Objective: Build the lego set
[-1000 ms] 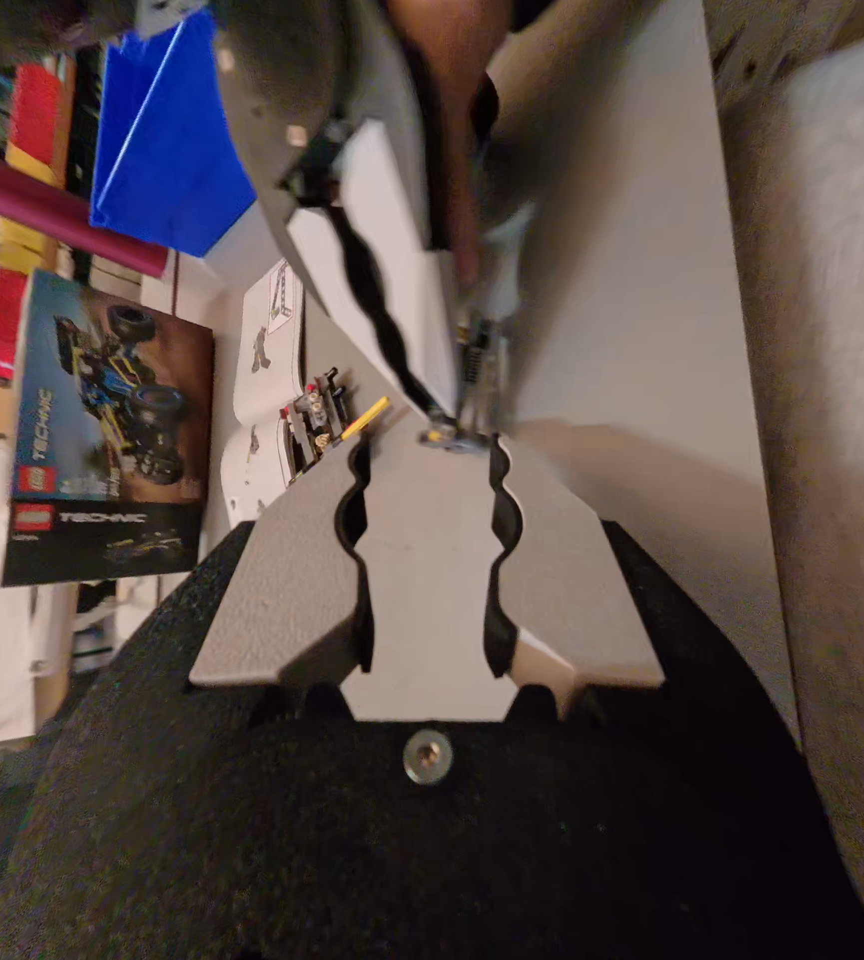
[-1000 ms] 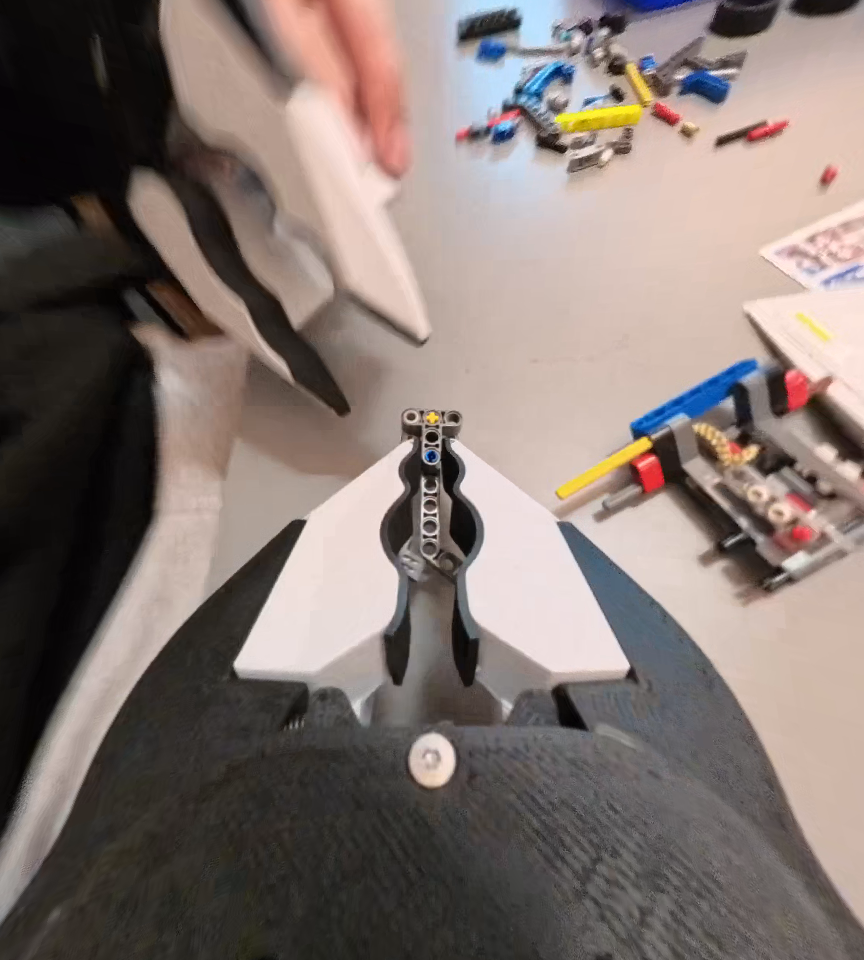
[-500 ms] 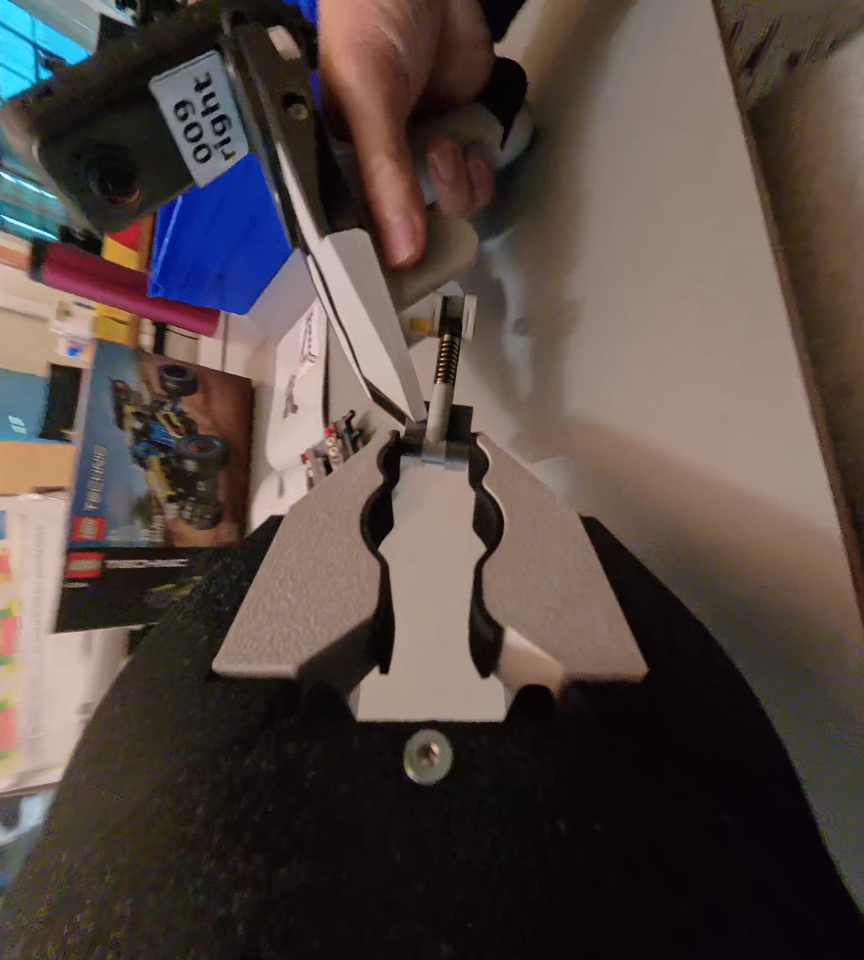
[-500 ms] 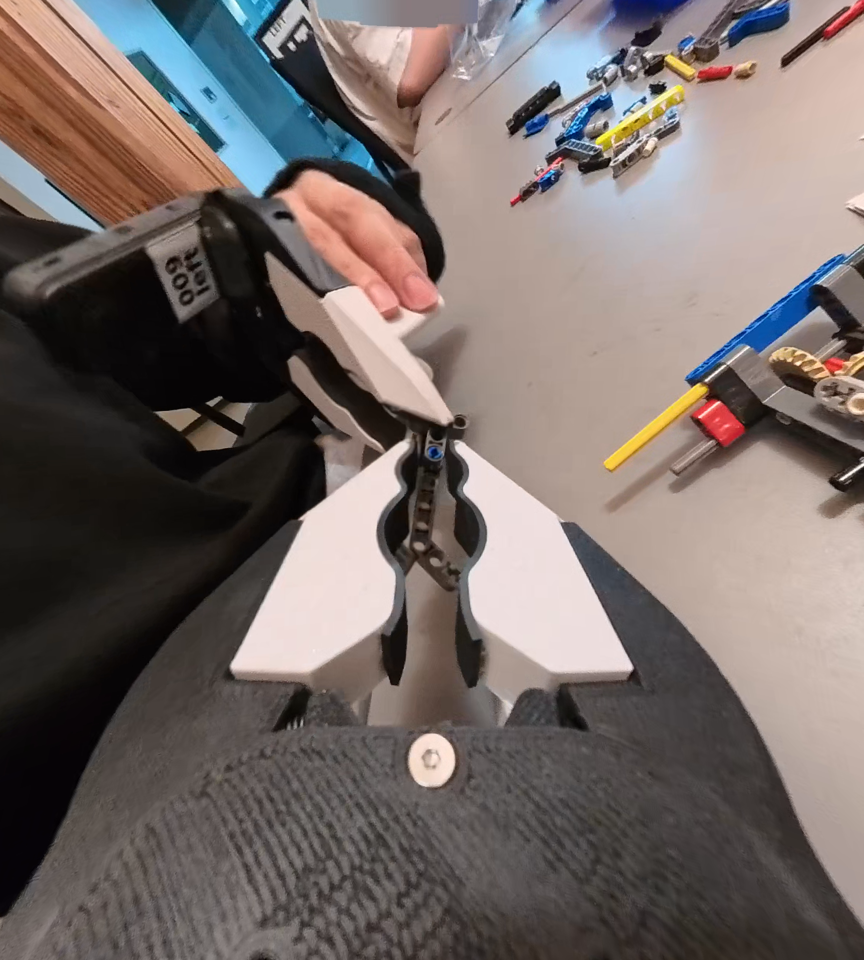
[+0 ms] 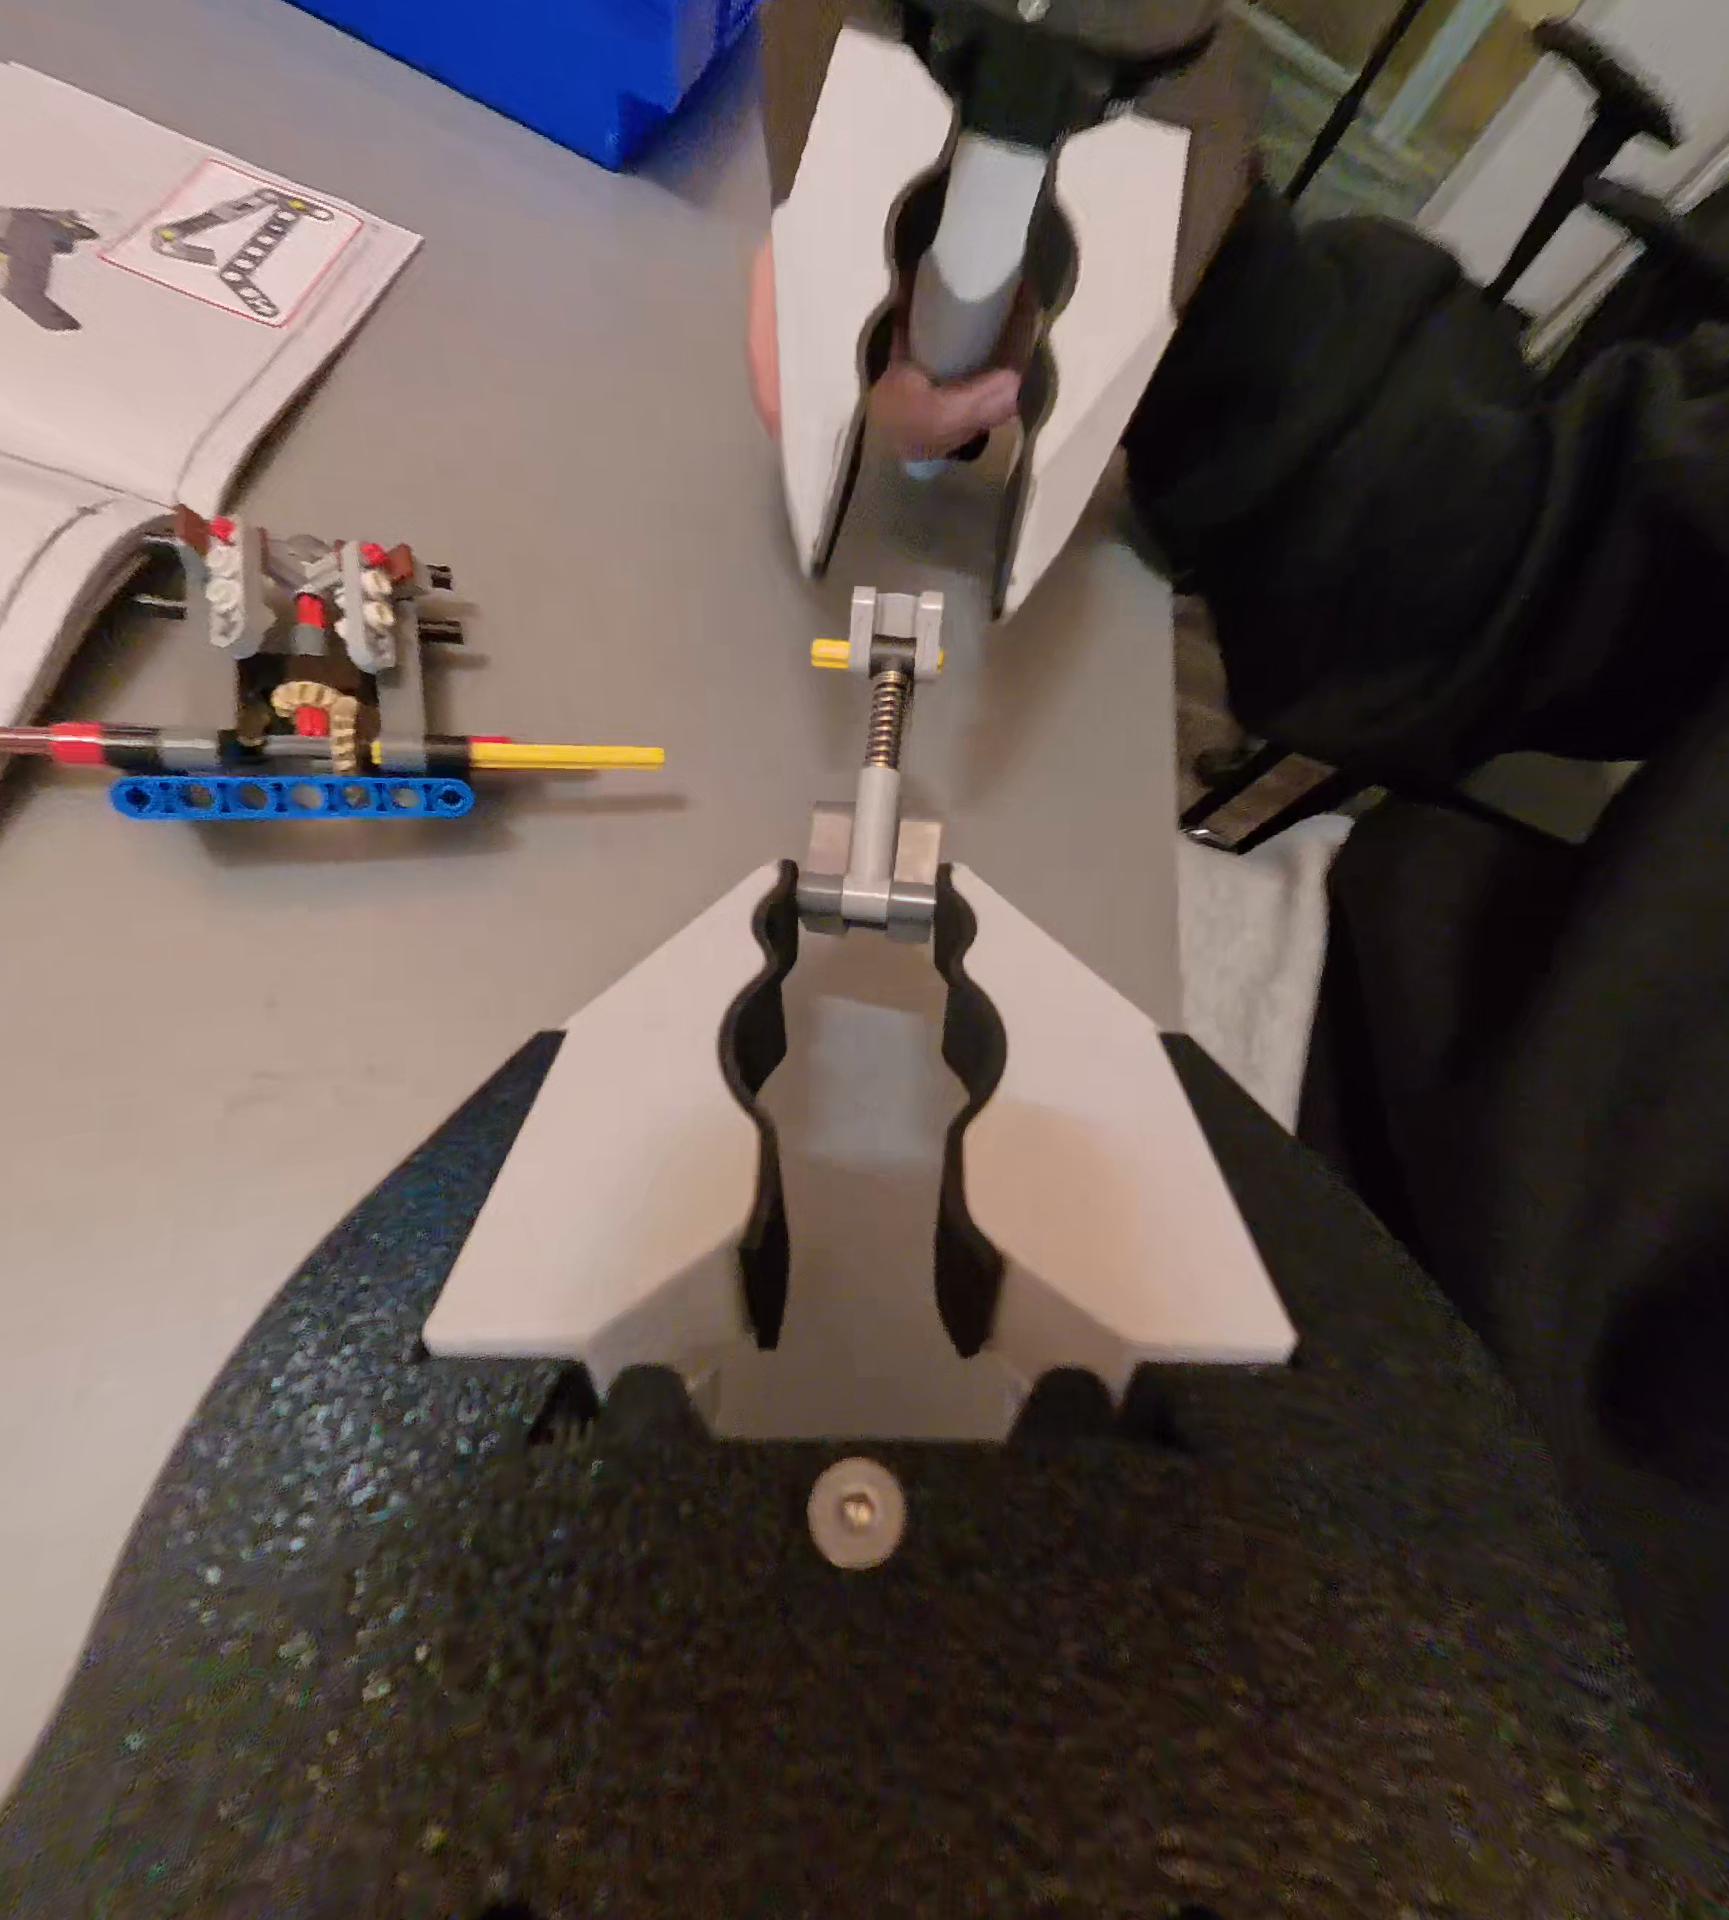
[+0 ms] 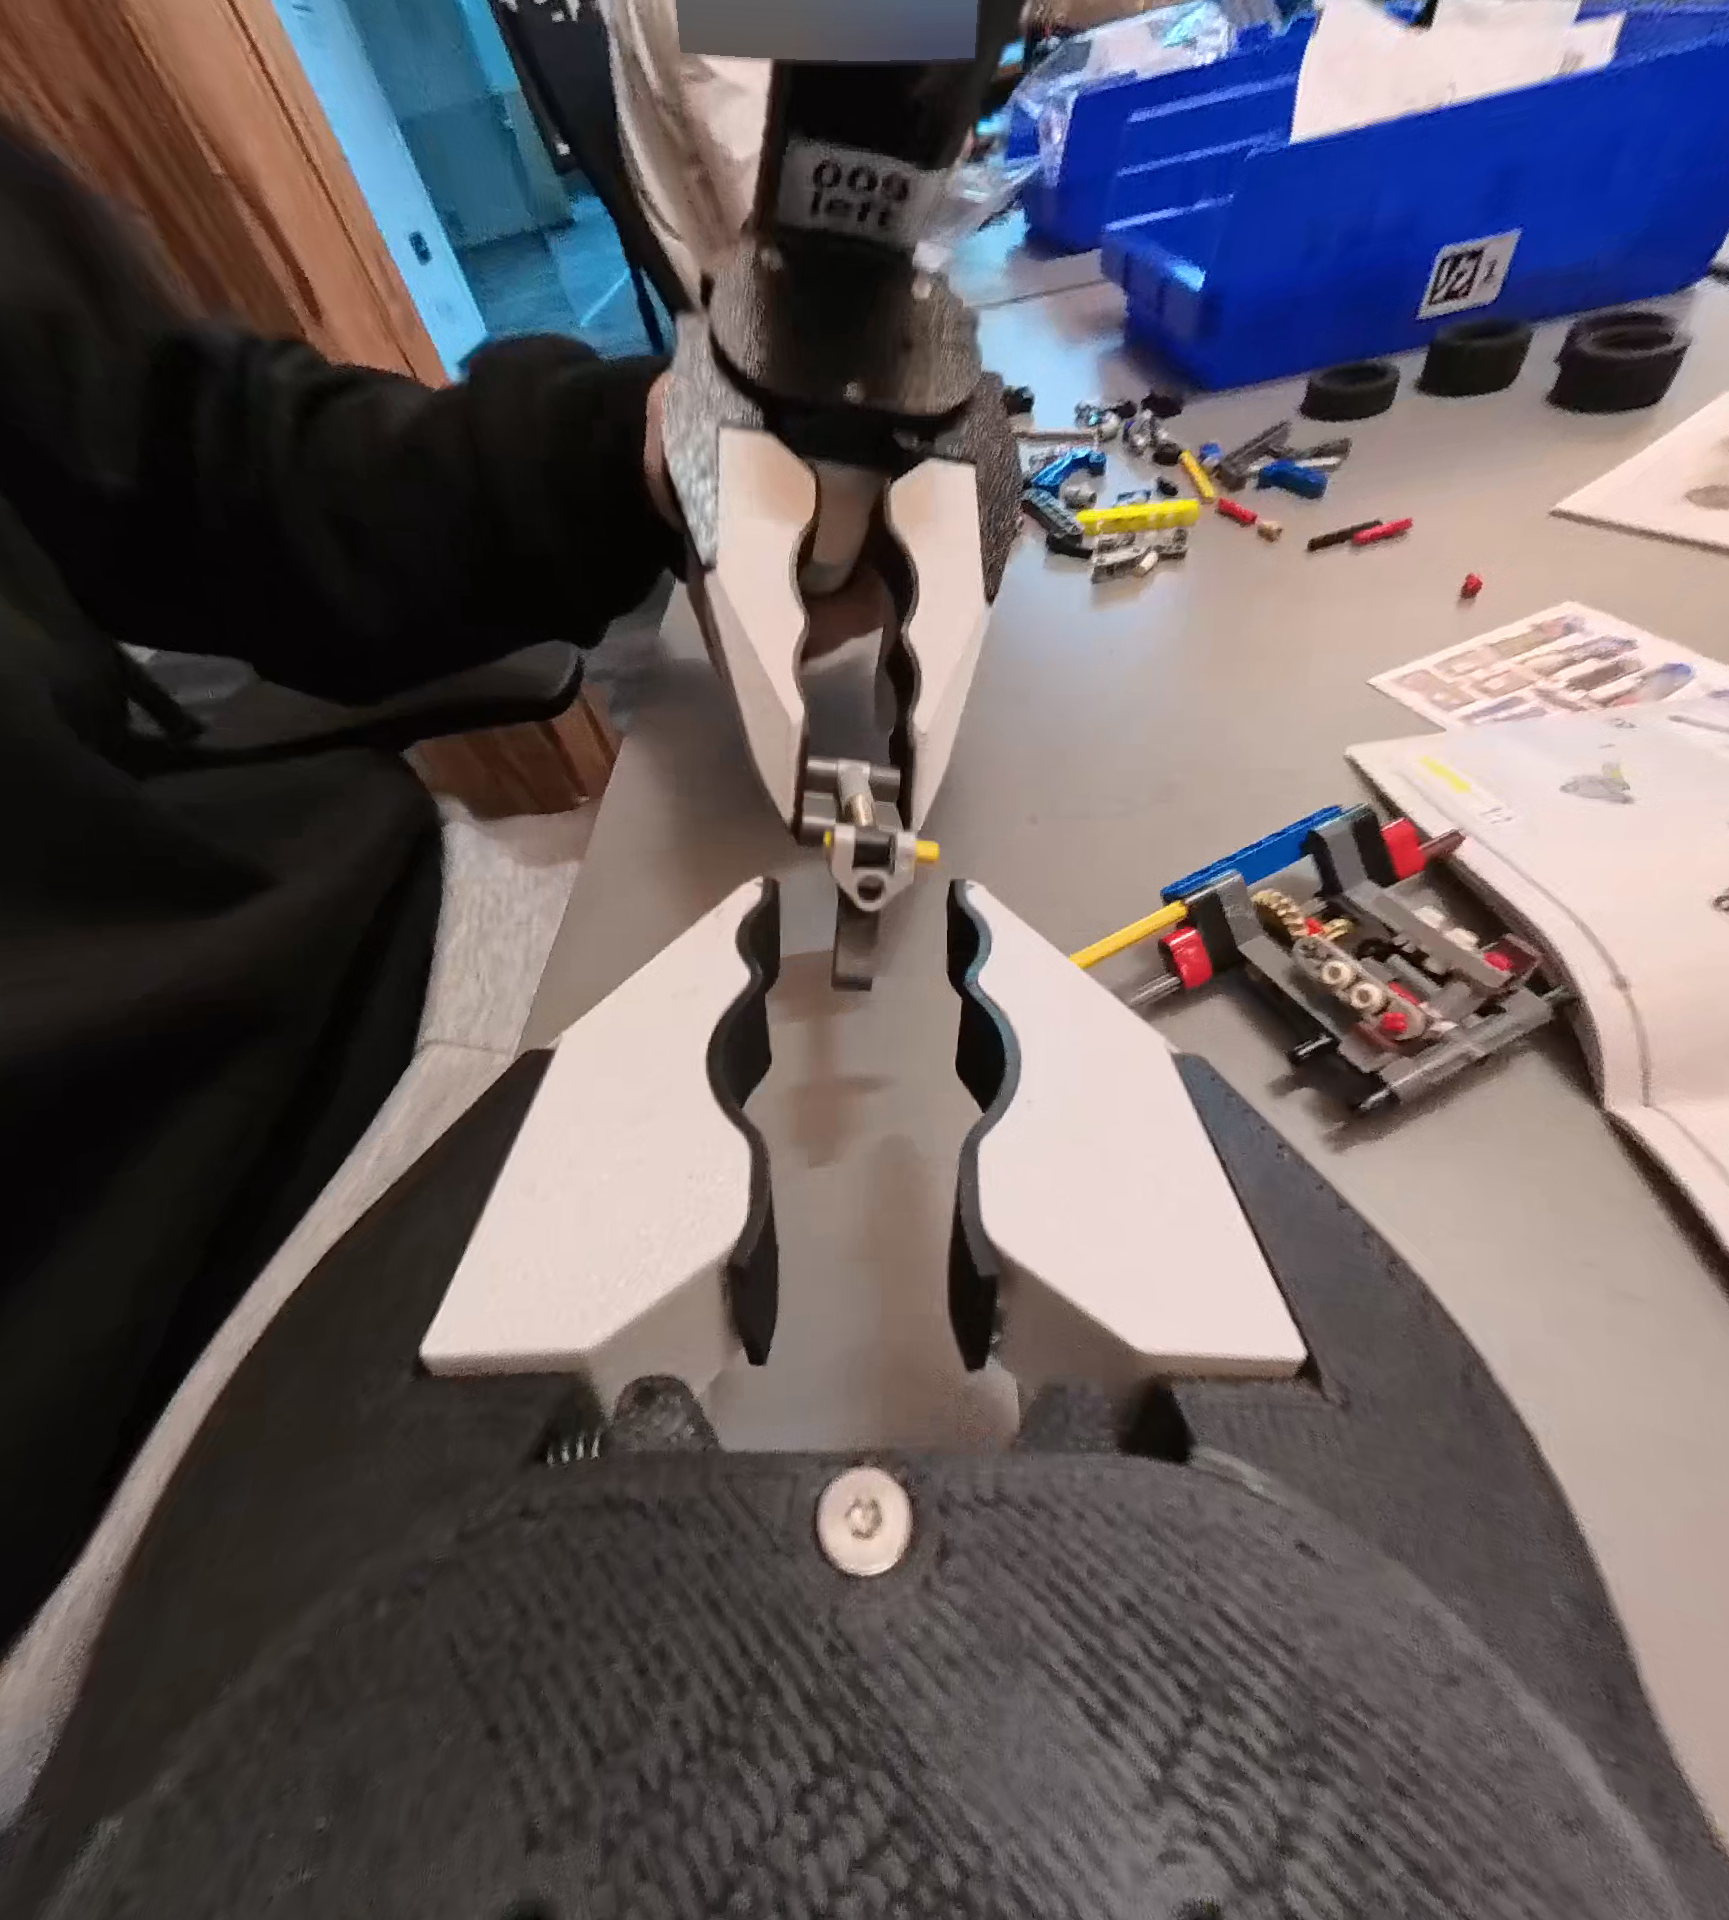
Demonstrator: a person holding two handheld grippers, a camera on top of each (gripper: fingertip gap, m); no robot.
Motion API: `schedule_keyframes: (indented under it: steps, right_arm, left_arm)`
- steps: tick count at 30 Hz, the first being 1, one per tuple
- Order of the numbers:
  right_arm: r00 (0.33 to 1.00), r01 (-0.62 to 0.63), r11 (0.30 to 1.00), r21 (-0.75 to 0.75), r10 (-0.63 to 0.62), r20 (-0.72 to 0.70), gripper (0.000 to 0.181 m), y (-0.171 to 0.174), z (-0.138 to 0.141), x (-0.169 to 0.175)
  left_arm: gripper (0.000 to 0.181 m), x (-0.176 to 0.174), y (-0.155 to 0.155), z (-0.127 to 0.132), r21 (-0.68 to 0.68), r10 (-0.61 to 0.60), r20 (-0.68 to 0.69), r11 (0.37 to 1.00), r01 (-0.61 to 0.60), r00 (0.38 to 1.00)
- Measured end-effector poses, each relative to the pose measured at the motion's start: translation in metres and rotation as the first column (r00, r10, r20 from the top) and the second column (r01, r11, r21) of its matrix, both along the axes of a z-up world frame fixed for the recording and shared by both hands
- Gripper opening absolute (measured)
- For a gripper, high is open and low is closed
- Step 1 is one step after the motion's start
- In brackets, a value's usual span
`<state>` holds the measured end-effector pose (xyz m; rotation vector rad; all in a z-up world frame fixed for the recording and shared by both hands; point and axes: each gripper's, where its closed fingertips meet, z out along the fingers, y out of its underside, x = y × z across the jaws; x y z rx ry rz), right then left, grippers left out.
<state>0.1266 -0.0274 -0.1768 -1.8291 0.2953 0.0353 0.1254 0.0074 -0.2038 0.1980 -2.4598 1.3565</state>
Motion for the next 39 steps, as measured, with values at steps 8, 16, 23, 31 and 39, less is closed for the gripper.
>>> schedule_keyframes:
  steps: [8,16,23,31,39]
  right_arm:
    - [0.999,-0.020,0.999,-0.039,0.019,-0.030,0.018,0.006,-0.011,-0.003]
    - [0.999,-0.007,0.999,-0.038,0.006,-0.040,0.008,0.008,-0.012,-0.001]
    - [0.997,0.050,0.998,-0.040,-0.048,0.055,0.015,0.000,0.003,0.005]
    - [0.963,0.091,0.991,-0.093,-0.064,0.261,0.012,0.003,0.011,0.008]
    - [0.961,0.099,0.993,-0.071,-0.077,0.265,0.007,0.005,0.015,0.009]
  left_arm:
    - [0.023,-0.001,0.002,0.006,0.011,0.004,-0.092,1.000,-0.003,0.996]
    - [0.023,0.001,0.002,0.017,0.017,0.043,-0.205,0.999,-0.040,0.978]
    - [0.023,0.009,0.006,0.029,0.002,0.091,-0.281,0.996,-0.094,0.956]
    - [0.023,-0.001,0.007,0.029,0.053,0.038,-0.305,0.998,-0.023,0.952]
    - [0.023,0.002,0.007,0.033,0.060,0.056,-0.282,0.997,-0.040,0.958]
